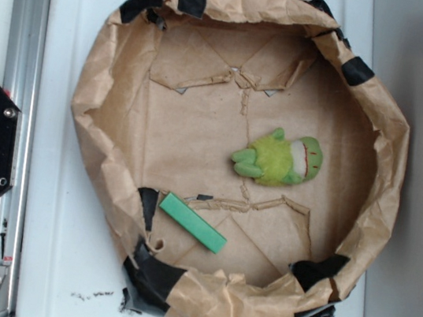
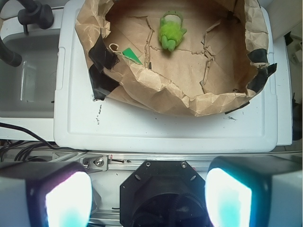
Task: Grab the green animal.
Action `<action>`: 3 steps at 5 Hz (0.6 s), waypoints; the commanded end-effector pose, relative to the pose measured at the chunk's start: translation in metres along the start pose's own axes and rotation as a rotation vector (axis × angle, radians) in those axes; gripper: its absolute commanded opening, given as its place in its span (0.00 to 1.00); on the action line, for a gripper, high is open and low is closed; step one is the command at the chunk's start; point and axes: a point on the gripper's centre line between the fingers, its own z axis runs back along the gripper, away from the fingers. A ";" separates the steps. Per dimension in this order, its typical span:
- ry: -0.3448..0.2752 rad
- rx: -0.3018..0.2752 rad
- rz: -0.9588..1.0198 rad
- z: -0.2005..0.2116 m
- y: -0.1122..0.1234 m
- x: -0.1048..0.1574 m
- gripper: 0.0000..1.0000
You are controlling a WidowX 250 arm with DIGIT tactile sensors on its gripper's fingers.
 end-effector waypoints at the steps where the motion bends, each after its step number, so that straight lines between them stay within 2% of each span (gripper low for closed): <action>1: 0.000 0.000 0.000 0.000 0.000 0.000 1.00; 2: 0.023 0.070 0.089 -0.032 0.023 0.033 1.00; 3: -0.074 0.057 0.163 -0.060 0.039 0.076 1.00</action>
